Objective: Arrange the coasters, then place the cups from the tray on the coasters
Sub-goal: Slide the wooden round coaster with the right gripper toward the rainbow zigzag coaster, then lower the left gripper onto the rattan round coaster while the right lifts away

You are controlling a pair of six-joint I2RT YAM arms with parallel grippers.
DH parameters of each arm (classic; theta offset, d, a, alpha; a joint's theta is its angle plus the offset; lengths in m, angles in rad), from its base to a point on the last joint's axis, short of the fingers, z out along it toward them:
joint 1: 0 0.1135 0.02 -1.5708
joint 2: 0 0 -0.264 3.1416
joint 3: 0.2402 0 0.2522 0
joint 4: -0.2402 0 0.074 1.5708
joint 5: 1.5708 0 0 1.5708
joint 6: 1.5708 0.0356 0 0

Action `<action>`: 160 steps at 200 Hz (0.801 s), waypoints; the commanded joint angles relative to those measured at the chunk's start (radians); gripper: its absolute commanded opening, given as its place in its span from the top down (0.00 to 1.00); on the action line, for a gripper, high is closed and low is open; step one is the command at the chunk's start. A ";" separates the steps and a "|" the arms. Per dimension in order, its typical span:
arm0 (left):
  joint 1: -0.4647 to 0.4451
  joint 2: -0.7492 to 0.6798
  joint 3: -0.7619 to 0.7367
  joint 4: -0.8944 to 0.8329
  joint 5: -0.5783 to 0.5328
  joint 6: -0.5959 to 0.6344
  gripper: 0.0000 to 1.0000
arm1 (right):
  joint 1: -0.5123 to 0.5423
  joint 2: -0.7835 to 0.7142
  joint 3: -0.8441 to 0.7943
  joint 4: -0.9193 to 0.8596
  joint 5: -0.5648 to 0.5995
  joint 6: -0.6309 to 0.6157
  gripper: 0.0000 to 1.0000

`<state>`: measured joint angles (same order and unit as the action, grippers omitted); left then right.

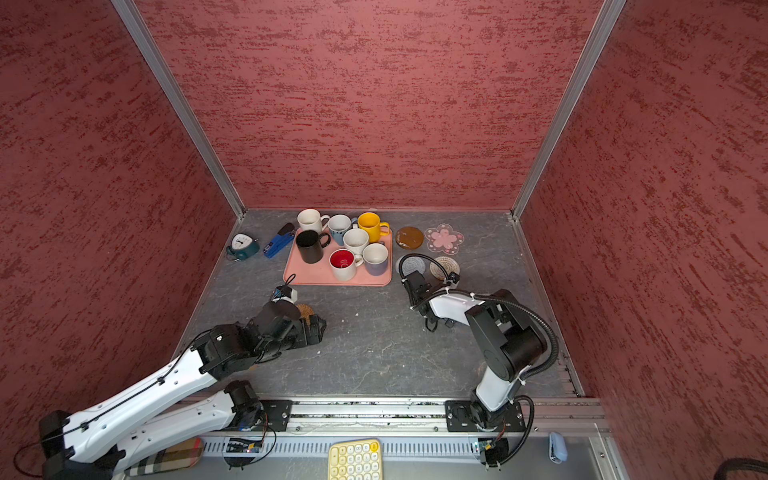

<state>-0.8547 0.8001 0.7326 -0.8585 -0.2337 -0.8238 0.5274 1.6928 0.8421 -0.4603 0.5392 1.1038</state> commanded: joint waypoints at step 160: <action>0.325 0.111 0.006 -0.016 0.086 0.116 0.03 | -0.004 -0.735 -0.185 0.304 -0.375 -0.544 0.01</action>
<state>-0.5671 0.8688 0.7498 -0.9413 -0.1577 -0.7433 0.5266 1.0279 0.6834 -0.2592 0.3042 0.6659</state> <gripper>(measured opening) 0.989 0.987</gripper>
